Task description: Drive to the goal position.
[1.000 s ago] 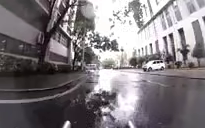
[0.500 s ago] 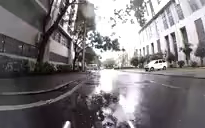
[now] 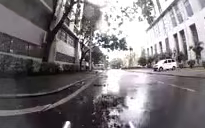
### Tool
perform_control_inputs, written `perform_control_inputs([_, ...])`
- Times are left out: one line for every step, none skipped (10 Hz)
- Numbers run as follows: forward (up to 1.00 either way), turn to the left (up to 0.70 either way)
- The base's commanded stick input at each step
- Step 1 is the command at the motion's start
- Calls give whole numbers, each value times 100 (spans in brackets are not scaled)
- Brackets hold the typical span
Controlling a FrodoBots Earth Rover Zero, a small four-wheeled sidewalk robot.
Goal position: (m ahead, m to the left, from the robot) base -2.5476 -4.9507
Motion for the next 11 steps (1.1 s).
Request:
perform_control_inputs([70,0])
perform_control_inputs([68,0])
perform_control_inputs([51,0])
perform_control_inputs([45,0])
perform_control_inputs([45,0])
perform_control_inputs([69,0])
perform_control_inputs([70,0])
perform_control_inputs([70,0])
perform_control_inputs([70,0])
perform_control_inputs([70,0])
perform_control_inputs([70,0])
